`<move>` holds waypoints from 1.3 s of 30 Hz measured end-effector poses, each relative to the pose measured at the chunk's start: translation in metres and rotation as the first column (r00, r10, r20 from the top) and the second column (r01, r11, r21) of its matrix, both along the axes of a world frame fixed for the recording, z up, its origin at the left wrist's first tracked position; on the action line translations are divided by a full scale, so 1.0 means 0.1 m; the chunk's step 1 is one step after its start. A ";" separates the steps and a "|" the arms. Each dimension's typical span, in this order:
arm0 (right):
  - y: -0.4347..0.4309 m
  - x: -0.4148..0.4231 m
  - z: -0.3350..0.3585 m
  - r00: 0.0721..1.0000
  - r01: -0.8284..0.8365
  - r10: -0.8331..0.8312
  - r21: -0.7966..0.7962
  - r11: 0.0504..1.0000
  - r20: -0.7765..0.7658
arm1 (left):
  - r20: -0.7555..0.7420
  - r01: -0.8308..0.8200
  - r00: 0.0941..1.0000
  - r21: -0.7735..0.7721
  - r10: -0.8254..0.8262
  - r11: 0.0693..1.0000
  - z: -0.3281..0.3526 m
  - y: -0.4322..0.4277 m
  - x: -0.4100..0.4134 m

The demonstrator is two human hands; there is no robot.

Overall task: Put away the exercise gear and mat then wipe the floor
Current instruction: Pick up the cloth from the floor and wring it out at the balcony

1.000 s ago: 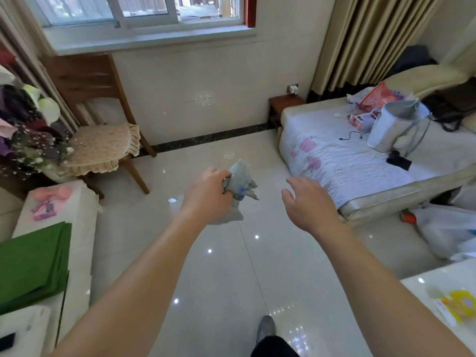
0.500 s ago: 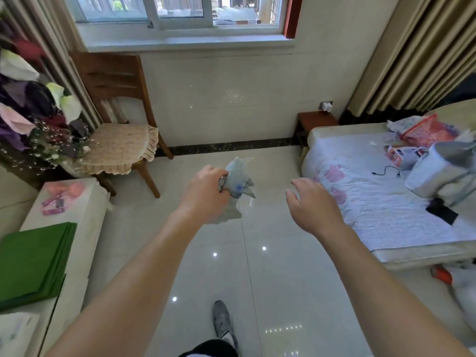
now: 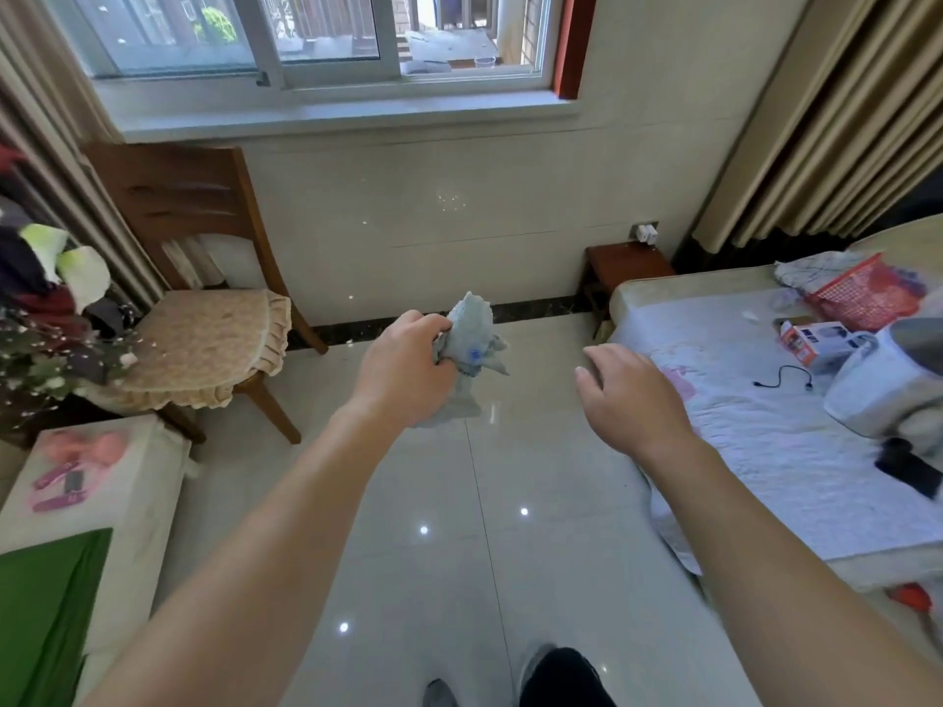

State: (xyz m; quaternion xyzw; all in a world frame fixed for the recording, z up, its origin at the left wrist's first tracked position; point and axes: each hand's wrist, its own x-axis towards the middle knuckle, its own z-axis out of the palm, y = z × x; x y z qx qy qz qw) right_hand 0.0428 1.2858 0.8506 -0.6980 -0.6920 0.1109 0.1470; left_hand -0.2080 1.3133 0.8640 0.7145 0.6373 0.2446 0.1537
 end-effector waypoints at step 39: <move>5.10 0.78 0.05 0.999 -0.043 0.044 -0.032 0.999 0.023 | 0.092 -0.109 0.990 -0.021 0.110 0.994 -0.10 4.89 0.70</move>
